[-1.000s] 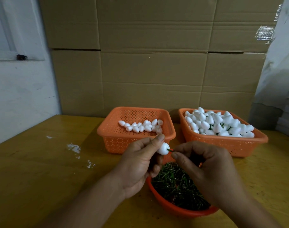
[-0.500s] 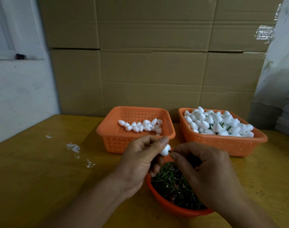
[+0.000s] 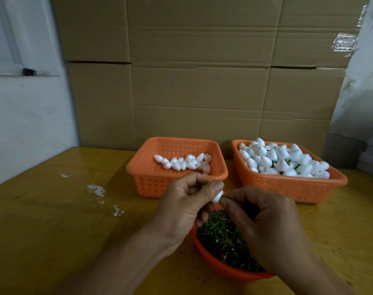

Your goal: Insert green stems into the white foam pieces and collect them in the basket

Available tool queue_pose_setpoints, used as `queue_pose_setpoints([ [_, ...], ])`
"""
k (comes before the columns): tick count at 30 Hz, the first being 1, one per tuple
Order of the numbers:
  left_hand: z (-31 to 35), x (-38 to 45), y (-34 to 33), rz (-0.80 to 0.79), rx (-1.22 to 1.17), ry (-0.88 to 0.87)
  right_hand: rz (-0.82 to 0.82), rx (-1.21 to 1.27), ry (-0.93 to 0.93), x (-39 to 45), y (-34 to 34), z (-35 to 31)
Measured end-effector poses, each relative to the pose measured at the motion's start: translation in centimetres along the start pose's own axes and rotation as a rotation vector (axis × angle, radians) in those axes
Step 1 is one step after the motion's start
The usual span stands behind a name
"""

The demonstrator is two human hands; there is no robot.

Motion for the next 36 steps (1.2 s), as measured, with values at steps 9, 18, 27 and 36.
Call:
queue_pose_setpoints([
  [9, 0.4, 0.3, 0.8, 0.071, 0.027, -0.073, 0.01, 0.152, -0.105, -0.1, -0.4, 1.1],
  [18, 1.2, 0.4, 0.3, -0.004, 0.033, -0.171, -0.018, 0.196, -0.185, 0.0, -0.8, 2.2],
  [27, 3.0, -0.3, -0.8, -0.094, 0.295, -0.344, -0.016, 0.264, -0.205, 0.0, -1.1, 2.6],
  [36, 2.9, -0.6, -1.3, -0.097, 0.311, -0.359, -0.058, 0.352, -0.247, 0.1, -1.4, 2.9],
])
Point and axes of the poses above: each hand's wrist, its own x-axis towards the middle knuckle, its own y-axis out of the back of the hand, z = x × y, the point moved 9 cm from there along x, towards the middle knuckle, and after that the axes turned 7 degrees about -y, right-handed, at the moved point
